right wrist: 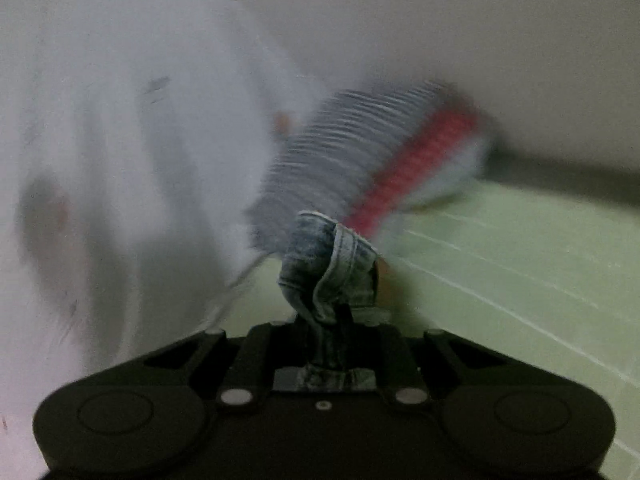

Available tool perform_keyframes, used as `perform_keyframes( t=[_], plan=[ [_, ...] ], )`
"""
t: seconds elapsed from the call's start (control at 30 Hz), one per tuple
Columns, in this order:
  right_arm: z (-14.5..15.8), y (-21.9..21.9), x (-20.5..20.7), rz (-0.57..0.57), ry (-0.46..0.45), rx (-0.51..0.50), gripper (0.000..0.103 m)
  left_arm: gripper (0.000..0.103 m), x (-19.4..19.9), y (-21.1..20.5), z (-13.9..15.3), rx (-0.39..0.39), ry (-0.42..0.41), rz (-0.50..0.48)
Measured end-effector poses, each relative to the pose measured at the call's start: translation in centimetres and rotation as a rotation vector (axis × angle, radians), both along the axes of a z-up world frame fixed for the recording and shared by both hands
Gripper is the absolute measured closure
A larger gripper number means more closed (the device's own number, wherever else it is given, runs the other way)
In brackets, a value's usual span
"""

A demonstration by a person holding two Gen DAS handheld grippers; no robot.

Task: Fold clothes
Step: 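Grasp the waistband with the right gripper and fold it toward the hems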

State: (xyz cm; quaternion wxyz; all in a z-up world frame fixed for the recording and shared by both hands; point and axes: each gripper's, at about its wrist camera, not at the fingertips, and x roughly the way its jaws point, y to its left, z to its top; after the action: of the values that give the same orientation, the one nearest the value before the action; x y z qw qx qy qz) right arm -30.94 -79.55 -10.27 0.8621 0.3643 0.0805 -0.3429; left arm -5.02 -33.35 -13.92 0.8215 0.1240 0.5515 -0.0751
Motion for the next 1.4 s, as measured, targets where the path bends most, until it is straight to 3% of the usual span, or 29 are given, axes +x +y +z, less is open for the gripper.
perform_keyframes(
  t=[0.13, 0.27, 0.43, 0.5, 0.57, 0.6, 0.67, 0.83, 1.0, 1.07, 1.17, 1.4],
  plan=[
    [3.1, 4.8, 2.8, 0.137, -0.029, -0.089, 0.089, 0.0, -0.1, 0.2, -0.1, -0.014, -0.01, -0.017],
    [4.1, 9.8, 5.9, 0.283, -0.046, -0.105, 0.09, 0.0, -0.2, 0.3, -0.1, -0.024, -0.015, -0.025],
    [0.6, 15.3, 10.3, 0.443, 0.03, -0.023, 0.09, 0.0, -0.2, 0.4, -0.2, -0.032, -0.022, -0.043],
    [-2.4, 17.3, 11.9, 0.505, 0.112, 0.038, 0.089, 0.0, -0.2, 0.5, -0.2, -0.039, -0.023, -0.058],
    [-5.8, 19.3, 13.1, 0.55, 0.255, 0.097, 0.089, 0.0, -0.1, 0.7, -0.2, -0.047, -0.02, -0.083],
    [-7.1, 20.2, 13.3, 0.558, 0.306, 0.102, 0.089, 0.0, 0.0, 0.8, -0.3, -0.052, -0.017, -0.102],
    [-7.4, 21.6, 12.7, 0.532, 0.299, 0.039, 0.089, 0.0, 0.4, 1.0, -0.3, -0.065, -0.002, -0.138],
    [-5.2, 22.6, 12.9, 0.477, 0.308, 0.022, 0.09, 0.0, 1.0, 1.4, -0.4, -0.089, 0.016, -0.203],
    [-2.0, 25.8, 12.4, 0.52, 0.223, -0.084, 0.09, 0.0, 1.3, 1.4, -0.5, -0.092, 0.02, -0.266],
    [-2.2, 27.1, 12.7, 0.556, 0.271, -0.109, 0.09, 0.0, 1.4, 1.4, -0.5, -0.094, 0.018, -0.285],
    [-5.5, 27.4, 13.5, 0.549, 0.415, -0.037, 0.089, 0.0, 1.5, 1.5, -0.6, -0.096, 0.015, -0.307],
    [-5.4, 26.8, 13.8, 0.479, 0.398, 0.08, 0.083, 0.0, 1.6, 1.9, -0.6, -0.1, 0.009, -0.332]
  ],
)
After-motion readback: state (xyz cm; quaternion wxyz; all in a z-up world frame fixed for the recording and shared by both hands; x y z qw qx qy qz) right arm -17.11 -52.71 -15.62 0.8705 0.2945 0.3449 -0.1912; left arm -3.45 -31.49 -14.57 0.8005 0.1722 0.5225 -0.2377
